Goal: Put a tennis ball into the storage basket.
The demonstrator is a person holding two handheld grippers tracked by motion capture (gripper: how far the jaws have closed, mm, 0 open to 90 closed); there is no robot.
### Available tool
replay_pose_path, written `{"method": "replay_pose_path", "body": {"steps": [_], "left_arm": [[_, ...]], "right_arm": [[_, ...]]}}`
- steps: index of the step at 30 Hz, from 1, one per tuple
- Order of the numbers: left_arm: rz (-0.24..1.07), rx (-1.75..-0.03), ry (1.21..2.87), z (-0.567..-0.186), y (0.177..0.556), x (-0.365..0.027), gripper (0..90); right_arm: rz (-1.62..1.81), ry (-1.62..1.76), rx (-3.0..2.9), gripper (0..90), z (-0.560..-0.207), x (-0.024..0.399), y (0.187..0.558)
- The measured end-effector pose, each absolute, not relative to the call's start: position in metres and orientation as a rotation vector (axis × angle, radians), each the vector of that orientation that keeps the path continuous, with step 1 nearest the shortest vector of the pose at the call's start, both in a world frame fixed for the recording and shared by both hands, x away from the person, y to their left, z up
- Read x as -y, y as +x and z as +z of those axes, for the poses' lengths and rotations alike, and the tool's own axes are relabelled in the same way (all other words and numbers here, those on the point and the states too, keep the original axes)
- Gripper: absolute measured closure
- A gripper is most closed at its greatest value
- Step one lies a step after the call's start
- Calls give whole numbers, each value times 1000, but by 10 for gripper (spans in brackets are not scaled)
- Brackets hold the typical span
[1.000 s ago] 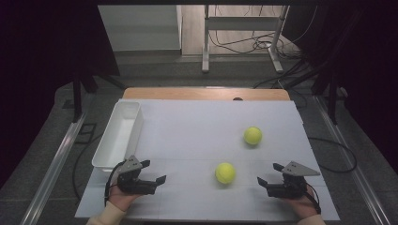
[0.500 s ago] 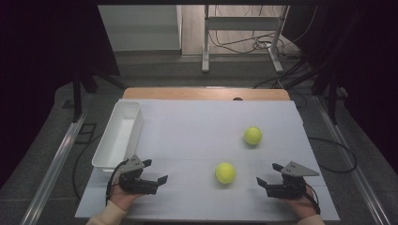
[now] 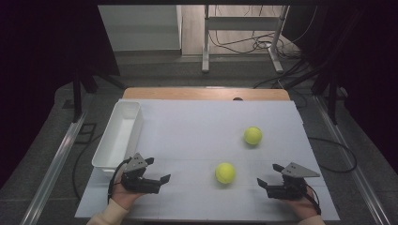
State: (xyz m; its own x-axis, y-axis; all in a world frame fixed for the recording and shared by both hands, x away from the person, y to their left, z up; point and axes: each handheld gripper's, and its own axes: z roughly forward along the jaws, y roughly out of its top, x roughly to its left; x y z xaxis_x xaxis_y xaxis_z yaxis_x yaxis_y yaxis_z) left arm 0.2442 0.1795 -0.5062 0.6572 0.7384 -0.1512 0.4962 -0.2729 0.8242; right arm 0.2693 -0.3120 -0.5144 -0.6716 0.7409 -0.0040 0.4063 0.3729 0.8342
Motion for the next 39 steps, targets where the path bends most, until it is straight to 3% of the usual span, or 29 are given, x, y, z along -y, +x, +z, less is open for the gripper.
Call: {"method": "replay_pose_path", "body": {"steps": [39], "left_arm": [[228, -831, 1985, -468, 269, -129, 77]], "right_arm": [[1226, 977, -2249, 148, -513, 309, 273]]}}
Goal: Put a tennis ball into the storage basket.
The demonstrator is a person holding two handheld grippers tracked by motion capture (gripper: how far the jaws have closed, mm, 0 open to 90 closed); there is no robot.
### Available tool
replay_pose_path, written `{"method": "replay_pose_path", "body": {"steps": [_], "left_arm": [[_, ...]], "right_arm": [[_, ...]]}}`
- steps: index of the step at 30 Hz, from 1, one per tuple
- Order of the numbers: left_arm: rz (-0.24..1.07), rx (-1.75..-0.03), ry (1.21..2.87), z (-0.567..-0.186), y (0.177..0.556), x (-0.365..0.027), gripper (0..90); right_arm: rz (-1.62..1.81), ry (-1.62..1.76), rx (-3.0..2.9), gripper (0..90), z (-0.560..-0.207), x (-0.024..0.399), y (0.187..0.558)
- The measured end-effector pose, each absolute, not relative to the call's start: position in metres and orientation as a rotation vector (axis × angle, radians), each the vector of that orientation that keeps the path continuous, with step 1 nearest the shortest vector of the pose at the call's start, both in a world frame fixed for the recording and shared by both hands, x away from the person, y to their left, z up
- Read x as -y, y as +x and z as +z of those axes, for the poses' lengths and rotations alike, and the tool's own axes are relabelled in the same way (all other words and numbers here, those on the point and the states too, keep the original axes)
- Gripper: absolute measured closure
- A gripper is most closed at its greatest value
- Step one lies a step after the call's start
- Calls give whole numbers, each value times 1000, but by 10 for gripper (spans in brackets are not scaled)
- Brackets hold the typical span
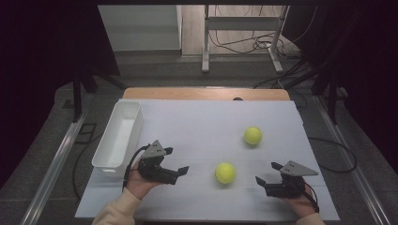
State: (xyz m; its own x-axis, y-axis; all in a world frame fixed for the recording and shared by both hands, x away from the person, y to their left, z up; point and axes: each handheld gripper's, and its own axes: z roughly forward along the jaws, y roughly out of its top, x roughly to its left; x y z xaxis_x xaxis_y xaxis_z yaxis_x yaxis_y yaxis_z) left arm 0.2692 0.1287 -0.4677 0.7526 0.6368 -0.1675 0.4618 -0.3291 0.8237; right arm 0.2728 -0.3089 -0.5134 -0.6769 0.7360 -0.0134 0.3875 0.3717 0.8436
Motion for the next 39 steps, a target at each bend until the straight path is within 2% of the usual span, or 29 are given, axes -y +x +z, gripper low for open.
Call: {"method": "replay_pose_path", "body": {"steps": [39], "left_arm": [[131, -695, 2070, -465, 292, -62, 77]], "right_arm": [[1209, 972, -2236, 150, -513, 308, 274]]}}
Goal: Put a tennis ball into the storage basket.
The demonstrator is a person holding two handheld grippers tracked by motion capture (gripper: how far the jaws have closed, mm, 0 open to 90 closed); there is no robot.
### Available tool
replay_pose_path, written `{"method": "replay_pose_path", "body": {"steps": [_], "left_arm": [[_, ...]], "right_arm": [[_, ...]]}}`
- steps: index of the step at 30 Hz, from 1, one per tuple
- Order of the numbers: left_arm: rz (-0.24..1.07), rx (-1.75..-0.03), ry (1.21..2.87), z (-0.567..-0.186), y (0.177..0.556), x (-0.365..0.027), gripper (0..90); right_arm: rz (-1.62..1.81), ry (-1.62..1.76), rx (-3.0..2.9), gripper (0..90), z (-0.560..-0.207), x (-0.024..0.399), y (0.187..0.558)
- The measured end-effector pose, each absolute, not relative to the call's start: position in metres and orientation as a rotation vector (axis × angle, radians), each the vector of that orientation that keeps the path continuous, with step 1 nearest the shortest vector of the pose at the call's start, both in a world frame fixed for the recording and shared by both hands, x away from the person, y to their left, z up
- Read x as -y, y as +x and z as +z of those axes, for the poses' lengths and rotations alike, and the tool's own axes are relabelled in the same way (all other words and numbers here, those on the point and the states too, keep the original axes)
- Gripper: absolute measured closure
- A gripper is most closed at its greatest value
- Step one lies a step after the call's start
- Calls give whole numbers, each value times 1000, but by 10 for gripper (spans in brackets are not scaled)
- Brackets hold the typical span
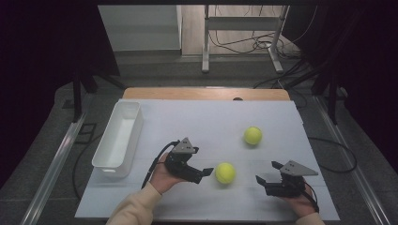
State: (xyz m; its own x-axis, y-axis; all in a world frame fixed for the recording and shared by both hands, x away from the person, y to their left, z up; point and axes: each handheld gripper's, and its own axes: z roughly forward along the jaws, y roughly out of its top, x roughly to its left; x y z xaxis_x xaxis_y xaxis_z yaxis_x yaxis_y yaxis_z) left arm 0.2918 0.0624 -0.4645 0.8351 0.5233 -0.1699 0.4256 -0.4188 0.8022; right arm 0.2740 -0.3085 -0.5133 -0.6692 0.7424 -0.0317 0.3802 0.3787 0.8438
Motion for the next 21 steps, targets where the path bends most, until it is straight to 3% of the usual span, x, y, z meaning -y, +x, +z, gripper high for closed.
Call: {"method": "replay_pose_path", "body": {"steps": [21], "left_arm": [[82, -690, 2103, -475, 304, -35, 76]], "right_arm": [[1199, 966, -2239, 150, -514, 308, 274]]}}
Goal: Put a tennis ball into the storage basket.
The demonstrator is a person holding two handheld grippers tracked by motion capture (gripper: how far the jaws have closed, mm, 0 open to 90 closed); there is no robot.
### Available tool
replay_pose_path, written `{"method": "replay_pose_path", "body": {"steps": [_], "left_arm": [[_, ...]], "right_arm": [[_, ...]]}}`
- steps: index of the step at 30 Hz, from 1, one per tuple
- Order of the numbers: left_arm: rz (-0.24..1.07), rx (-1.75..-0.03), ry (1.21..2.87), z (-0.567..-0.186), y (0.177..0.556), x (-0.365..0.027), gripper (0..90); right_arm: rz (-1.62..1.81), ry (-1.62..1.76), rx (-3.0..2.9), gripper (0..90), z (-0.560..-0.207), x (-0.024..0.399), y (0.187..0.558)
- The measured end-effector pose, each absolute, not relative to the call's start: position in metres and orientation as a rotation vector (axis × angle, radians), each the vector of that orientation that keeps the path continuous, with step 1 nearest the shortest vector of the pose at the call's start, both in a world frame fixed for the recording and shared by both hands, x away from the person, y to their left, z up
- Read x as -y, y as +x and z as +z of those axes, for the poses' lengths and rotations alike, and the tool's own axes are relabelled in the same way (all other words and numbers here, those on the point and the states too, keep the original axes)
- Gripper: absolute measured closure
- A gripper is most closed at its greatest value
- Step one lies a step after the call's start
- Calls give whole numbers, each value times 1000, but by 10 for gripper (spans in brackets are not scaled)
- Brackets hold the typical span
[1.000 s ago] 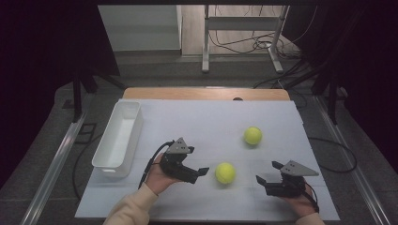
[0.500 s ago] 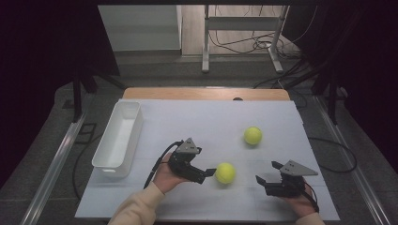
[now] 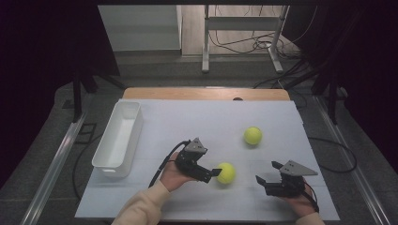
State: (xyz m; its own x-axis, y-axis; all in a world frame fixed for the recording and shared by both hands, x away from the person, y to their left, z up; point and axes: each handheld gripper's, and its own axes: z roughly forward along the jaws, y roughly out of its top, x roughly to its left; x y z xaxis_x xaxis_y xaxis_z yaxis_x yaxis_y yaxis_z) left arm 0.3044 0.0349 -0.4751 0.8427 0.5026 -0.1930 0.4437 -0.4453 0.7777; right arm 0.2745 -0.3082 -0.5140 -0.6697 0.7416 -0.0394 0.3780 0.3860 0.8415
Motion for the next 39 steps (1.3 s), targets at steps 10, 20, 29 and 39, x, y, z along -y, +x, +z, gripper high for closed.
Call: {"method": "replay_pose_path", "body": {"steps": [10, 20, 29, 39], "left_arm": [[64, -675, 2124, -478, 308, -24, 76], [51, -659, 2155, -484, 311, -11, 76], [28, -653, 2183, -491, 315, 1, 76], [21, -641, 2224, -498, 316, 10, 76]], "right_arm": [[1198, 967, -2239, 149, -514, 308, 275], [1195, 967, -2240, 150, -515, 309, 275], [1193, 966, -2241, 149, -515, 309, 275], [1190, 967, -2242, 150, -515, 309, 275]]}}
